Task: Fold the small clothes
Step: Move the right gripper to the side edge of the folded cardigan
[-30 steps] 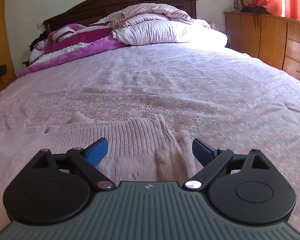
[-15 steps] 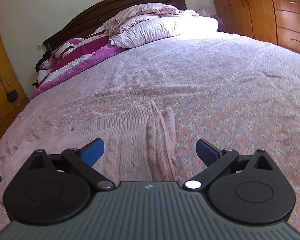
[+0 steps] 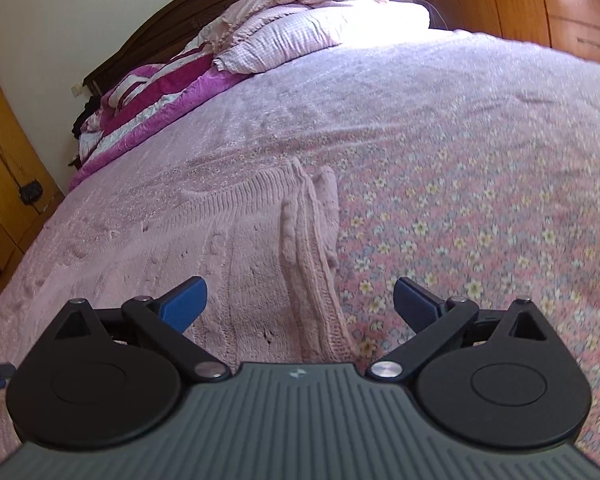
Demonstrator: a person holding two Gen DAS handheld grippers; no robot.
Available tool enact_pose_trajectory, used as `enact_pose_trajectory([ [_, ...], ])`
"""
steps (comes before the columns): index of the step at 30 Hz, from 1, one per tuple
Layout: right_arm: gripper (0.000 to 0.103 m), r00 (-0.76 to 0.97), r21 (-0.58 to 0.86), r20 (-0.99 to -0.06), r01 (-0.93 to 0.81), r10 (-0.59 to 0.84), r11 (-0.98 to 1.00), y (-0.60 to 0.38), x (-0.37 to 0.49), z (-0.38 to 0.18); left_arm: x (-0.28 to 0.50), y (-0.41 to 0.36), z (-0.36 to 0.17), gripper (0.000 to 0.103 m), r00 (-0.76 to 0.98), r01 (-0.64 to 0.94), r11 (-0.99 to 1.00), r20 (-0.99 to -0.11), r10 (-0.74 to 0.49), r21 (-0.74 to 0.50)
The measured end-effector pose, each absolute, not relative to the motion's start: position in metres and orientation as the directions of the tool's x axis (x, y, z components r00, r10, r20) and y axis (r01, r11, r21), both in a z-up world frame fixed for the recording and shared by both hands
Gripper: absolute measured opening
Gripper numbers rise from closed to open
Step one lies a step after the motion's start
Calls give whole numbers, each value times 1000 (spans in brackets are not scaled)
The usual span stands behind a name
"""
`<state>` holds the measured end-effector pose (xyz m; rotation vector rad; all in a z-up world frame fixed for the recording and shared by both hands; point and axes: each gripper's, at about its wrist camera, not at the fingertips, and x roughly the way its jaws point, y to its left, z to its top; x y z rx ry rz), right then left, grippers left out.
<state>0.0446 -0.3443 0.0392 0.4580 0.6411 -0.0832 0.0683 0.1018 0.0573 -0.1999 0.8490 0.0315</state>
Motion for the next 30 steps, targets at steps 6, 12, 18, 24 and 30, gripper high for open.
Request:
enact_pose_trajectory([
  [6, 102, 796, 424, -600, 230, 81, 876, -355, 43, 24, 70, 96, 53, 66, 644, -96, 982, -763, -63, -162],
  [12, 103, 810, 416, -579, 200, 89, 887, -354, 43, 15, 71, 91, 47, 66, 625, -93, 985, -779, -57, -147],
  [18, 103, 823, 435, -560, 196, 93, 879, -358, 45, 10, 71, 88, 44, 66, 614, -92, 986, -787, -56, -142],
  [24, 103, 836, 482, -538, 204, 104, 852, -362, 47, 10, 71, 84, 41, 66, 608, -86, 988, -792, -52, -131],
  [30, 103, 840, 643, -474, 125, 264, 755, -372, 57, 7, 73, 76, 38, 66, 602, -71, 991, -797, -50, -116],
])
